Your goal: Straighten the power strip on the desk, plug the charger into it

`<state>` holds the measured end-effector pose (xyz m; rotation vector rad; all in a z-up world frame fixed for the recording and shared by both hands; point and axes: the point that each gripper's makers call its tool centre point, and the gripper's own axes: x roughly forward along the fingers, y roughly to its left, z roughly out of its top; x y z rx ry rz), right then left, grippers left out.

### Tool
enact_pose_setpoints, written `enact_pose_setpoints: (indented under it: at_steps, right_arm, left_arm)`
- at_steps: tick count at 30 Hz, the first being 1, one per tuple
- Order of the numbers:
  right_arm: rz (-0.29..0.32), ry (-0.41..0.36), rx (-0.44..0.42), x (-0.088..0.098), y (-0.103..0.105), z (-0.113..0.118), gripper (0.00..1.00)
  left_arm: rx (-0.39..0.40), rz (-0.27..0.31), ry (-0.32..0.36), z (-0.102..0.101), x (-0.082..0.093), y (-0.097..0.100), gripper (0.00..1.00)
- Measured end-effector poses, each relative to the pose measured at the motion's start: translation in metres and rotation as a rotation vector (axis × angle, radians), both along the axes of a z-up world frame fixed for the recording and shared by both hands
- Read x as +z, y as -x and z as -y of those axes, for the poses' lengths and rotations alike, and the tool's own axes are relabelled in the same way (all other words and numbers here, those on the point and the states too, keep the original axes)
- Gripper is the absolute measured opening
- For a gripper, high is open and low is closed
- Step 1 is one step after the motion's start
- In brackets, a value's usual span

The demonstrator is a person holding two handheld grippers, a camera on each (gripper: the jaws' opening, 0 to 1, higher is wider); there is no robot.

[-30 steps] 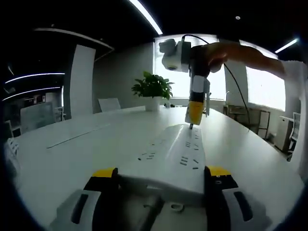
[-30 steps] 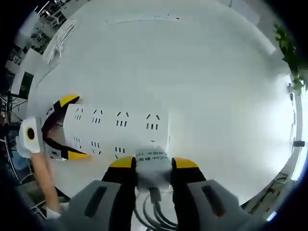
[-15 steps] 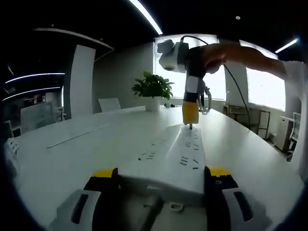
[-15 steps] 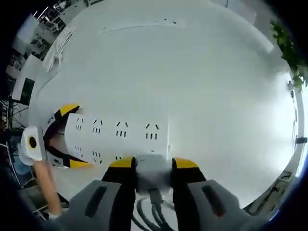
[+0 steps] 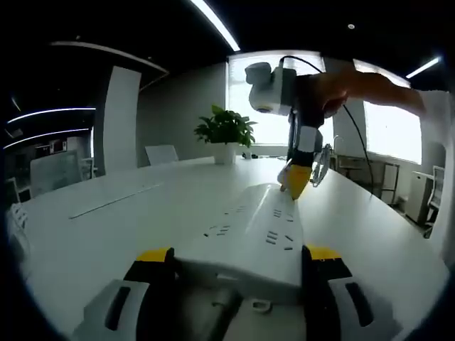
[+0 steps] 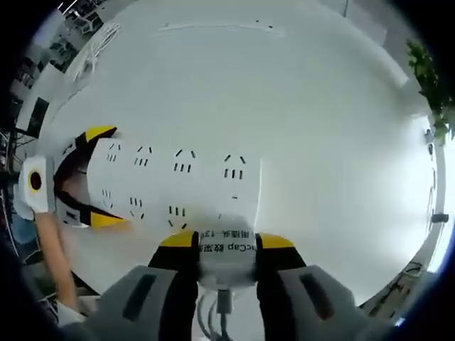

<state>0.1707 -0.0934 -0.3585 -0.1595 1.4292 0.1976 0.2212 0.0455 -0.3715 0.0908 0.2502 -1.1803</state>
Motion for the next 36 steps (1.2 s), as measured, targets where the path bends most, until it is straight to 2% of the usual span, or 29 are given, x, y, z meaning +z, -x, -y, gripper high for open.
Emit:
enact_pose_setpoints:
  at_steps: [1, 4, 13, 19, 23, 31, 34, 36]
  right_arm:
    - [0.003, -0.011, -0.072, 0.000, -0.001, 0.002, 0.29]
    - [0.010, -0.005, -0.033, 0.000, -0.003, 0.001, 0.29]
    - [0.042, -0.011, -0.013, 0.002, -0.007, 0.001, 0.29]
    - [0.051, -0.062, -0.015, 0.014, -0.002, 0.000, 0.28]
    - [0.118, -0.094, -0.015, 0.019, -0.002, 0.000, 0.27]
    - [0.186, -0.121, -0.009, 0.026, -0.011, -0.002, 0.26]
    - [0.185, -0.105, 0.000, 0.024, -0.017, -0.005, 0.25]
    - [0.164, -0.088, 0.010, 0.025, -0.018, -0.005, 0.25]
  left_arm:
    - [0.000, 0.000, 0.000, 0.000, 0.000, 0.000, 0.74]
    - [-0.001, 0.000, 0.000, 0.000, 0.000, 0.000, 0.74]
    - [-0.003, 0.000, 0.001, 0.000, 0.000, 0.001, 0.73]
    - [-0.003, 0.000, 0.000, 0.000, 0.000, 0.001, 0.73]
    - [-0.003, 0.000, 0.000, 0.000, 0.000, 0.001, 0.73]
    - [0.000, 0.000, 0.000, 0.000, 0.001, 0.001, 0.73]
    - [0.000, 0.000, 0.000, -0.001, 0.001, 0.001, 0.73]
    - [0.000, -0.001, 0.000, -0.001, 0.001, 0.001, 0.73]
